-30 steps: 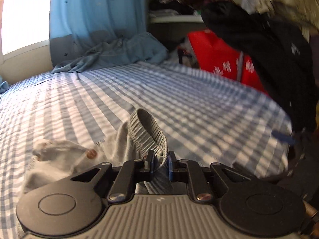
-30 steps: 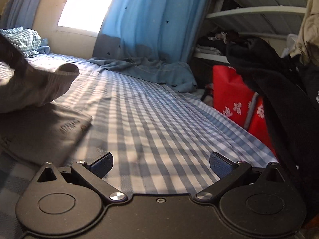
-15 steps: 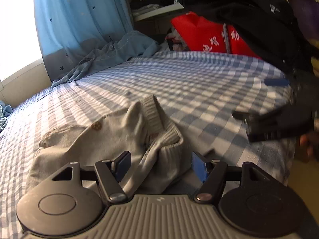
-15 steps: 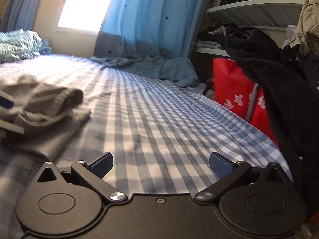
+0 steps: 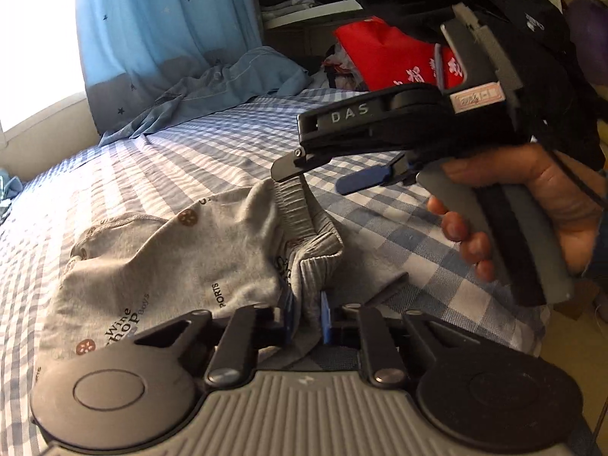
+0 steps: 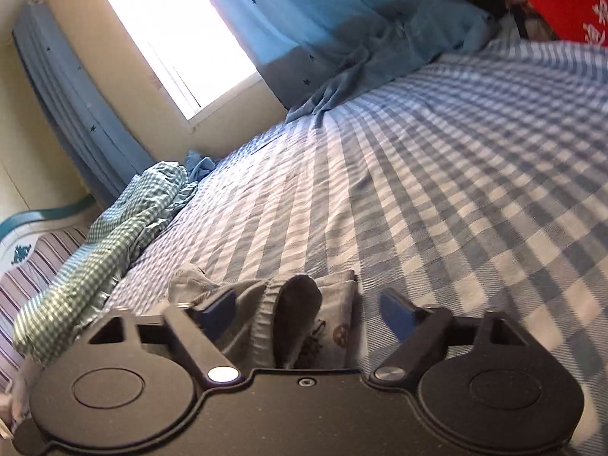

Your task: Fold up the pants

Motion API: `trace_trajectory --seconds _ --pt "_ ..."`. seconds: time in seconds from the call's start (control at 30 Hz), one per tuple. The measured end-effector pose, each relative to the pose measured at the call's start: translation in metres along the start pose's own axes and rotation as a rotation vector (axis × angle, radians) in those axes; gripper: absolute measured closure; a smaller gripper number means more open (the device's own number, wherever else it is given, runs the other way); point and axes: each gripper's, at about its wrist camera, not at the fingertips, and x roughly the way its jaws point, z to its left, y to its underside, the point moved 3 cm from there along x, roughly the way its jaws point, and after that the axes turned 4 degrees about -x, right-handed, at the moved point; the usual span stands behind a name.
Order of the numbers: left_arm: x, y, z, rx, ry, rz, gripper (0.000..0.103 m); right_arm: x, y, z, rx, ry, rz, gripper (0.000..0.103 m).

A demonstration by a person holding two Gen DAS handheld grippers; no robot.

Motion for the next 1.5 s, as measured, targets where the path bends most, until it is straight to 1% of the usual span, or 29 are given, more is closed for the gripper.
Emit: trace_trajectory --seconds 0.07,0.1,0.13,0.17,0.2,0.27,0.33,0.4,0.47,0.5,0.57,0.6,0.63,0.67,0.7,0.73,0.77,0.8,0.83,0.87,0.93,1.0,1.07,1.1,1.17,1.23,1.33,1.4,1.5 --pt "-0.004 -0.002 0.005 -0.030 0.010 -0.006 0.092 0.006 -0.002 0.002 0.022 -0.024 0.008 0.046" --pt "-0.006 -0.003 0.006 -0.035 0.011 -0.012 0.093 0.008 -0.003 0.002 0.023 -0.026 0.017 0.071" --pt "-0.009 -0.005 0.005 -0.033 0.011 -0.020 0.093 0.008 -0.004 0.004 0.016 -0.014 0.017 0.080" --pt "-0.013 -0.006 0.005 -0.026 0.010 -0.031 0.093 0.005 -0.006 0.006 0.000 -0.002 0.009 0.082" --pt "-0.018 -0.007 0.003 -0.014 0.009 -0.046 0.093 0.002 -0.009 0.008 -0.015 -0.012 -0.004 0.088" --pt "-0.023 -0.008 0.000 0.012 0.017 -0.065 0.093 -0.007 -0.013 0.010 -0.031 -0.023 -0.031 0.090" --pt "-0.021 -0.008 -0.004 0.024 0.027 -0.061 0.093 -0.016 -0.016 0.009 -0.043 -0.017 -0.045 0.092" --pt "-0.015 -0.003 -0.007 0.024 0.031 -0.045 0.093 -0.019 -0.015 0.005 -0.046 -0.005 -0.043 0.092" --pt "-0.008 0.003 -0.008 0.014 0.037 -0.027 0.093 -0.017 -0.008 0.001 -0.055 0.023 -0.023 0.092" --pt "-0.005 0.006 -0.008 0.004 0.042 -0.019 0.090 -0.016 -0.003 -0.002 -0.061 0.042 -0.009 0.092" --pt "-0.005 0.009 -0.005 -0.027 0.064 0.000 0.083 -0.016 0.007 -0.006 -0.069 0.086 0.009 0.083" --pt "-0.009 0.009 -0.002 -0.049 0.079 -0.002 0.074 -0.019 0.010 -0.007 -0.072 0.113 0.009 0.075" --pt "-0.014 0.008 0.001 -0.069 0.098 -0.004 0.056 -0.025 0.013 -0.005 -0.084 0.137 0.001 0.063" --pt "-0.020 0.006 0.006 -0.089 0.110 -0.007 0.047 -0.030 0.015 -0.002 -0.102 0.152 -0.009 0.055" --pt "-0.027 0.004 0.013 -0.125 0.108 -0.020 0.035 -0.037 0.017 0.004 -0.129 0.170 -0.026 0.037" --pt "-0.034 0.003 0.023 -0.164 0.097 -0.039 0.029 -0.044 0.018 0.011 -0.158 0.187 -0.044 0.020" --pt "-0.039 0.001 0.032 -0.194 0.085 -0.053 0.026 -0.050 0.020 0.018 -0.190 0.199 -0.060 0.016" --pt "-0.043 -0.001 0.045 -0.233 0.056 -0.066 0.017 -0.054 0.021 0.027 -0.224 0.210 -0.071 0.013" --pt "-0.045 -0.003 0.057 -0.266 0.013 -0.078 0.007 -0.056 0.024 0.035 -0.258 0.228 -0.076 0.010" --pt "-0.046 -0.004 0.070 -0.299 -0.045 -0.091 0.004 -0.056 0.027 0.043 -0.285 0.251 -0.076 0.009" --pt "-0.043 -0.007 0.095 -0.355 -0.177 -0.102 0.001 -0.054 0.034 0.055 -0.336 0.280 -0.072 0.005" --pt "-0.038 -0.003 0.118 -0.386 -0.270 -0.100 0.001 -0.048 0.043 0.066 -0.385 0.312 -0.057 0.005" --pt "-0.030 0.008 0.138 -0.407 -0.352 -0.049 0.001 -0.045 0.053 0.072 -0.428 0.359 -0.051 0.003" --pt "-0.027 0.014 0.147 -0.420 -0.378 -0.016 0.001 -0.044 0.058 0.073 -0.448 0.393 -0.052 0.002" --pt "-0.026 0.033 0.161 -0.452 -0.398 0.042 0.001 -0.045 0.070 0.072 -0.469 0.448 -0.054 0.002" --pt "-0.029 0.049 0.169 -0.495 -0.391 0.062 0.001 -0.049 0.081 0.068 -0.467 0.473 -0.044 0.002" --pt "-0.040 0.066 0.175 -0.541 -0.351 0.024 0.001 -0.055 0.096 0.057 -0.412 0.479 -0.036 0.002" --pt "-0.043 0.070 0.174 -0.535 -0.348 0.017 0.001 -0.059 0.104 0.051 -0.370 0.480 -0.045 0.002" --pt "-0.046 0.074 0.173 -0.528 -0.348 0.008 0.001 -0.063 0.115 0.048 -0.340 0.488 -0.070 0.001"
